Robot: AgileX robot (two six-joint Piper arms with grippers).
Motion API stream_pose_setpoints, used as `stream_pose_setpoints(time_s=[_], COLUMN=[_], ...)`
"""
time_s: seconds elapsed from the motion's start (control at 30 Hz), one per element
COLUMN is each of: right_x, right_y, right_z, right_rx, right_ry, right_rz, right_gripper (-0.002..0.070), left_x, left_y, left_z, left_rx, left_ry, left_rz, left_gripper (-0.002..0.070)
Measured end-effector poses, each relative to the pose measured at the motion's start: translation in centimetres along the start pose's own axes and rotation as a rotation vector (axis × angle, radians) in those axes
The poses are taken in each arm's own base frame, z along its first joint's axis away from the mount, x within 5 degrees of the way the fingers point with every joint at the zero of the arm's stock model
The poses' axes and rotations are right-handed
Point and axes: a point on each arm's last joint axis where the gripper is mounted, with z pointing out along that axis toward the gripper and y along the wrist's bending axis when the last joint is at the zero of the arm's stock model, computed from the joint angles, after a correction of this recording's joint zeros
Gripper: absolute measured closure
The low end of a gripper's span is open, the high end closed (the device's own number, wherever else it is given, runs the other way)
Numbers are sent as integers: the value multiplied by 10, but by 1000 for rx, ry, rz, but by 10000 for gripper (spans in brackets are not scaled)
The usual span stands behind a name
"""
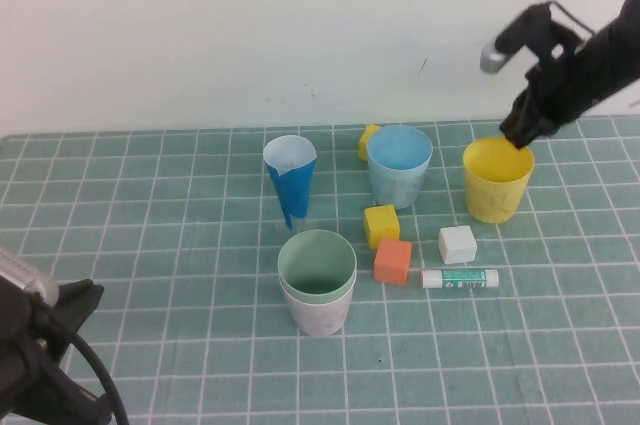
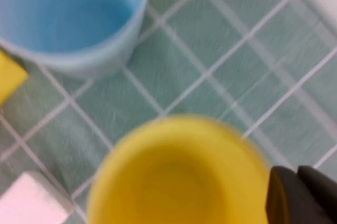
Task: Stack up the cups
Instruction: Pick up the yellow cup
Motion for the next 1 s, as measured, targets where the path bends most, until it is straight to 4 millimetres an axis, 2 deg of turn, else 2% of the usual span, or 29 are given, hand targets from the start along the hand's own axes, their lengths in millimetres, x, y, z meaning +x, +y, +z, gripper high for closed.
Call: stream_pose_setpoints(time_s=[0.07,0.2,0.3,0.37,0.47,0.53,0.6,0.7,0.8,0.9,1.0], right_x=[-14,-50,-65,-66,-55,-46,-37,-26,-20,-16,-11], right_y=[-4,-9,-9,-9,-10,-10,-11,-12,-13,-14,-15], right_z=[-14,-56,-78,-82,-73,-59,-39,-12,4,13,23], right_rx=[2,-2,2,11,-2,-42,-86,-122,-133,-136,-132], right_ry=[-23,-143,-188,-167,-55,19,77,122,144,158,171], right_rz=[-21,-45,-78,-100,-98,-90,-62,-20,2,8,13], right_gripper=[666,676,678,678,669,624,528,339,227,202,239], left_x=[0,-1,-2,-2,-2,-2,-2,2,8,9,8], left_y=[0,0,0,0,0,0,0,-1,-3,-4,-4], left_z=[0,0,0,0,0,0,0,2,4,5,5], left_rx=[0,0,1,1,1,1,1,5,11,13,14], left_ry=[0,-10,-22,-23,-24,-25,-25,-27,-26,-34,-46], left_rz=[-3,-7,-9,-9,-9,-11,-12,-11,-9,-9,-9], left_gripper=[673,674,674,674,674,674,672,673,673,673,673])
